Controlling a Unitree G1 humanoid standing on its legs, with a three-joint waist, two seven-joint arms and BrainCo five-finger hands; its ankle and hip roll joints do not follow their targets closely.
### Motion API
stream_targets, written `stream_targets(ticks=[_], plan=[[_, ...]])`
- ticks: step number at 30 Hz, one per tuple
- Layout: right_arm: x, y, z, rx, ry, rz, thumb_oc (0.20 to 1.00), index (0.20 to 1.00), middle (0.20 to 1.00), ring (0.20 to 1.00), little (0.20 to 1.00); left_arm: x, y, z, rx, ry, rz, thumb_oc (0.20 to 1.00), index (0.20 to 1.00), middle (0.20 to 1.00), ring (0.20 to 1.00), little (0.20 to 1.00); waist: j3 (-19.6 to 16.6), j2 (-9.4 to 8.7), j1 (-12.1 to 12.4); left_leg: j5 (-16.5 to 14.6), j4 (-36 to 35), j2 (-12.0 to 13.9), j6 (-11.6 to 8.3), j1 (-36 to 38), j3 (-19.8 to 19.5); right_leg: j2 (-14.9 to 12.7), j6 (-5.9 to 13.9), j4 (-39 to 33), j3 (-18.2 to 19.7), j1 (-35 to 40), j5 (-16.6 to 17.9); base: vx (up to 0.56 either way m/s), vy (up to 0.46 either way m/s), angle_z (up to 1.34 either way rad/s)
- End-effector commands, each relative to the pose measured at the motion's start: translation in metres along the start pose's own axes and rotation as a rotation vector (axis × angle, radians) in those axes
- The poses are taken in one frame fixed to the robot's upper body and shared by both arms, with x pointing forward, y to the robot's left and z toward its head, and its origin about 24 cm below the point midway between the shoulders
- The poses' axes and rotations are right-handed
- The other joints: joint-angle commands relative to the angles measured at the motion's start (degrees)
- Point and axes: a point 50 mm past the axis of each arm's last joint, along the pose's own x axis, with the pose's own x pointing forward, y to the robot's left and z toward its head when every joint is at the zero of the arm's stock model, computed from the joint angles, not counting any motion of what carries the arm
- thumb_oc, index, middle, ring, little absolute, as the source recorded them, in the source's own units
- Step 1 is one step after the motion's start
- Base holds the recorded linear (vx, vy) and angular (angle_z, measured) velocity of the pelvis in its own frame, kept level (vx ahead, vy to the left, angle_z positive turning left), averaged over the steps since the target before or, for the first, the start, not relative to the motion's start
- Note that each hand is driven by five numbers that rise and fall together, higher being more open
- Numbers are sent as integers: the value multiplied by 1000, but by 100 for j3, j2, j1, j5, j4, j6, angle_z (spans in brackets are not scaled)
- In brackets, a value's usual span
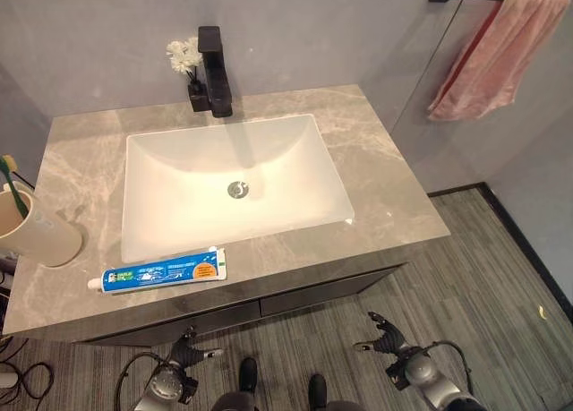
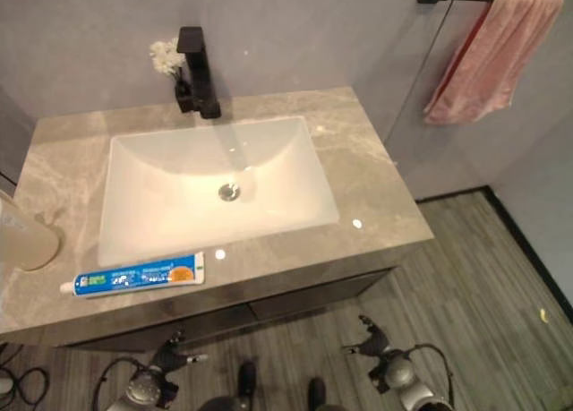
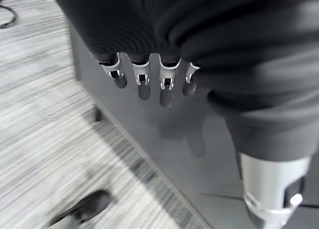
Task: Put brush and paste in cup on sink, flatten towel.
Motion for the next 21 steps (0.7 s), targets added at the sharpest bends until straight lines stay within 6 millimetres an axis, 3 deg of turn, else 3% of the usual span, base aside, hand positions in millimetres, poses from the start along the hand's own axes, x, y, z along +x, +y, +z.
stream_targets(ticks=[1, 2, 4, 6, 9, 11, 16, 19, 21], plan=[[1, -20, 8, -61, -55, -37, 1000, 1000, 1000, 1000, 1000, 7, 5, 18, 64, -69, -6, 1000, 1000, 1000, 1000, 1000, 35, 178, -6, 219, 289, 356, -225, -404, -191, 61, 256, 491, 1552, -224, -166, -51, -15, 50], [1, -21, 5, -58, -43, -42, 1000, 1000, 1000, 1000, 1000, 7, 10, 20, 60, -76, 6, 1000, 1000, 1000, 1000, 1000, 96, 187, 24, 254, 317, 351, -251, -468, -237, 193, 170, 654, 1737, -348, -254, -86, -44, 53], [1, -23, 2, -47, -27, -54, 1000, 1000, 1000, 1000, 1000, 8, 11, 22, 61, -82, 13, 1000, 1000, 1000, 1000, 1000, 124, 184, 114, 404, 260, 391, -374, -587, -252, 122, 128, 580, 1335, -335, -222, -97, -100, 82], [-1, -27, -5, -36, -4, -79, 1000, 1000, 1000, 1000, 1000, 11, 14, 30, 80, -104, 24, 1000, 1000, 1000, 1000, 1000, 183, 195, 59, 590, 274, 409, -500, -818, -250, 228, 62, 552, 1061, -358, -263, -101, -142, 87], [-5, -33, -20, -8, 56, -114, 1000, 1000, 1000, 1000, 1000, 16, 17, 46, 115, -138, 30, 1000, 1000, 1000, 1000, 1000, 232, 162, -243, 544, 612, 724, -449, -983, 920, 66, 111, 593, 521, -388, -222, -97, -17, 141], [-5, -33, -18, -1, 54, -112, 1000, 1000, 1000, 1000, 1000, 15, 20, 40, 110, -124, 43, 1000, 1000, 1000, 1000, 1000, 226, 87, -208, 154, 930, 637, -411, -879, 330, -11, 138, 585, 536, -360, -187, 0, 116, 166], [-10, -31, -34, 85, 112, -141, 1000, 1000, 1000, 1000, 1000, 14, 16, 38, 146, -122, 26, 1000, 1000, 1000, 1000, 1000, 103, 131, -301, 3, 843, 551, -345, -735, 381, -298, 257, 554, 441, -225, -151, 58, 203, 4], [-13, -33, -39, 98, 127, -154, 1000, 1000, 1000, 1000, 1000, 12, 20, 42, 189, -167, 13, 1000, 1000, 1000, 1000, 1000, 90, 155, -248, -322, 1123, 269, -177, -736, 355, -636, 388, 699, 462, -188, -131, 53, 315, 6], [-10, -38, -33, 90, 111, -182, 1000, 1000, 1000, 1000, 1000, 11, 28, 44, 228, -189, 33, 1000, 1000, 1000, 1000, 1000, 108, 190, -199, -448, 1120, 120, -38, -644, 446, -841, 473, 1095, 491, -427, 166, 29, 387, 3]])
